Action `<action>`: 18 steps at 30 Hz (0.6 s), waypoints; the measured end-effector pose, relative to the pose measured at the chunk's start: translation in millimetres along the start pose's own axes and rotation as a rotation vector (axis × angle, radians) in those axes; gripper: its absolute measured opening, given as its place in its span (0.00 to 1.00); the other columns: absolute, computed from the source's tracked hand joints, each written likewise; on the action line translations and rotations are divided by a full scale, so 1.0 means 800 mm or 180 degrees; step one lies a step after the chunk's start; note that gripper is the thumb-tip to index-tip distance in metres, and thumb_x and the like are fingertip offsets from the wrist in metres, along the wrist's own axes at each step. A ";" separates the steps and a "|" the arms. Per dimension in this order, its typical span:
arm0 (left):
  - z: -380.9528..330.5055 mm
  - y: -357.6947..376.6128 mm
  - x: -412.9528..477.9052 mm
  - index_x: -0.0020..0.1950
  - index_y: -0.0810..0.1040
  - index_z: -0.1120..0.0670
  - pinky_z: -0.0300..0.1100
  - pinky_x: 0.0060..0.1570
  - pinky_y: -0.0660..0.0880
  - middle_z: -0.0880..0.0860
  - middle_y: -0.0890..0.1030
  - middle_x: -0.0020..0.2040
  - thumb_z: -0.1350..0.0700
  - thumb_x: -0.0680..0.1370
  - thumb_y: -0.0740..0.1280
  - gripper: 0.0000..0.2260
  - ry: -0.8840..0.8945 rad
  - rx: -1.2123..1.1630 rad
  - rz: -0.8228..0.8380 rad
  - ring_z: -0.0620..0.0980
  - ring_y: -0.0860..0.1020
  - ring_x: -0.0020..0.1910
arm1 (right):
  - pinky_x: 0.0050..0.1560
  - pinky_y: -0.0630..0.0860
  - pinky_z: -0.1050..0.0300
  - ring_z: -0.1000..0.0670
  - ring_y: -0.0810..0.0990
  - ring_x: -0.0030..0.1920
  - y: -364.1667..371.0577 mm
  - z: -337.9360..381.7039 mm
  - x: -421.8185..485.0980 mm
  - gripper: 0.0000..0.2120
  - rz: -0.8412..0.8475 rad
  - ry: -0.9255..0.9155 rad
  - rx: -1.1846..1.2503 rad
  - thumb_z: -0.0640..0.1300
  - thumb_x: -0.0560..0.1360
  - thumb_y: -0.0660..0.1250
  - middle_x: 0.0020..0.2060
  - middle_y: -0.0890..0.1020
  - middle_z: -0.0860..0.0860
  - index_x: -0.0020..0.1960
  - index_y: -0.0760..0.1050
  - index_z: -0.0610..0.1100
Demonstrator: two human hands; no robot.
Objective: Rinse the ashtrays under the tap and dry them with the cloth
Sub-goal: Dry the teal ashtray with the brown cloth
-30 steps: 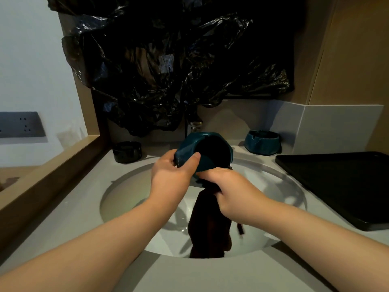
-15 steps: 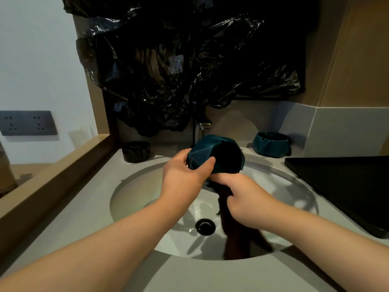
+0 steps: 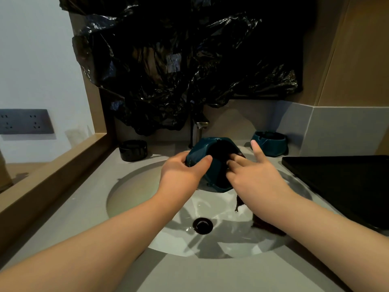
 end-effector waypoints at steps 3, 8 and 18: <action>0.008 -0.005 0.001 0.41 0.81 0.49 0.50 0.43 0.83 0.52 0.85 0.38 0.50 0.74 0.72 0.04 -0.0263 -0.0178 -0.0080 0.51 0.84 0.41 | 0.72 0.35 0.48 0.50 0.49 0.77 -0.002 -0.006 -0.003 0.31 -0.0237 -0.0232 0.0515 0.33 0.75 0.60 0.76 0.57 0.49 0.75 0.56 0.46; 0.016 -0.010 0.003 0.43 0.80 0.53 0.50 0.40 0.83 0.55 0.83 0.41 0.49 0.74 0.72 0.08 -0.0597 -0.0293 -0.0145 0.53 0.83 0.41 | 0.49 0.76 0.46 0.38 0.77 0.52 -0.029 -0.035 -0.005 0.19 -0.1142 0.0392 0.0745 0.33 0.61 0.75 0.52 0.79 0.41 0.51 0.78 0.40; 0.019 -0.012 0.005 0.43 0.80 0.50 0.52 0.43 0.83 0.54 0.84 0.42 0.46 0.72 0.73 0.09 -0.0435 -0.0171 -0.0219 0.53 0.83 0.42 | 0.53 0.79 0.51 0.46 0.81 0.50 0.065 -0.065 -0.006 0.12 0.0367 0.2172 0.4508 0.35 0.78 0.59 0.46 0.82 0.45 0.56 0.77 0.46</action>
Point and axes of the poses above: each hand's wrist, its own x-axis towards the middle knuckle, its own y-axis out of the palm, z = x × y, the point moved 9 cm from there along x, towards the middle knuckle
